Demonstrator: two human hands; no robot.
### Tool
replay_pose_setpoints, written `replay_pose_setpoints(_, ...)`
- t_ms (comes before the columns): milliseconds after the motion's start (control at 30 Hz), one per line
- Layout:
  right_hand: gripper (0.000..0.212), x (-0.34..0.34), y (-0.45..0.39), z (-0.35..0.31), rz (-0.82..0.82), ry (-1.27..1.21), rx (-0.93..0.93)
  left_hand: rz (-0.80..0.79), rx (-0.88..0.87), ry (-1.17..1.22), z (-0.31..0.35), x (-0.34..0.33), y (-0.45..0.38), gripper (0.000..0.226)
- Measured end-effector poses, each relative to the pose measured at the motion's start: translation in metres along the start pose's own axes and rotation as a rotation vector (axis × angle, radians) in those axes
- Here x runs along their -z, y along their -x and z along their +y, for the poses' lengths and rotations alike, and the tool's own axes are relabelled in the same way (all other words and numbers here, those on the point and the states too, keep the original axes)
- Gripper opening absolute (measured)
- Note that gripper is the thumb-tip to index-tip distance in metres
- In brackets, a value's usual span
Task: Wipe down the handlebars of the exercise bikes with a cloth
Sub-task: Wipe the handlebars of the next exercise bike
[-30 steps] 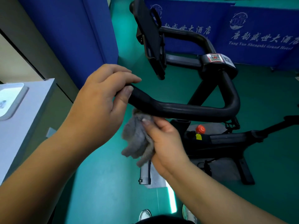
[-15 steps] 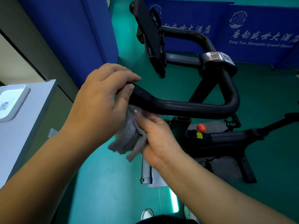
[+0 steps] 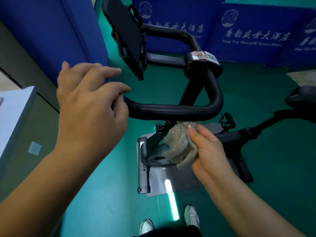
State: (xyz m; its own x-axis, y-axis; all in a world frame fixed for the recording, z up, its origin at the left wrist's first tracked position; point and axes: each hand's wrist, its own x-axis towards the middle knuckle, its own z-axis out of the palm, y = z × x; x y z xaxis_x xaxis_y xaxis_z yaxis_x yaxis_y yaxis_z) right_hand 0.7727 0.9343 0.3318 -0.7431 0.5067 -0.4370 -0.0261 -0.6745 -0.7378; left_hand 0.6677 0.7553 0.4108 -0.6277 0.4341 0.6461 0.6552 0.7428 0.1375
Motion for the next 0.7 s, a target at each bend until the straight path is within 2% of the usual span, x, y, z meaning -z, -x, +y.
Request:
replay_pose_setpoints(67,0.013,0.007,0.004,-0.007,0.078,0.011,0.051,-0.013,0.001,-0.016,0.003,-0.004,0.000,0.022)
replay_pose_setpoints(167,0.010,0.012,0.021,-0.012,0.138,0.249,0.218,0.005,0.021,-0.009,0.001,-0.009,-0.001,0.024)
replay_pose_setpoints(333,0.020,-0.013,0.039,-0.034,0.010,0.545,0.725,0.014,0.048,-0.010,0.003,-0.010,-0.002,0.025)
replay_pose_setpoints(433,0.027,-0.016,0.011,-0.050,0.077,0.970,0.998,0.044,0.025,-0.025,0.005,-0.009,-0.002,0.024)
replay_pose_setpoints(500,0.033,-0.010,-0.008,-0.045,0.052,1.312,1.073,0.055,0.013,-0.016,0.004,-0.008,-0.001,0.025)
replay_pose_setpoints(533,0.037,-0.007,-0.013,-0.038,0.027,1.402,1.076,0.059,0.005,-0.012,0.003,-0.008,-0.001,0.025)
replay_pose_setpoints(567,0.039,-0.004,-0.016,-0.032,0.003,1.424,1.077,0.064,-0.009,-0.010,0.002,-0.008,0.000,0.024)
replay_pose_setpoints(700,0.033,-0.014,-0.017,-0.021,-0.091,1.265,1.192,0.087,-0.060,0.020,0.001,-0.006,0.001,0.019)
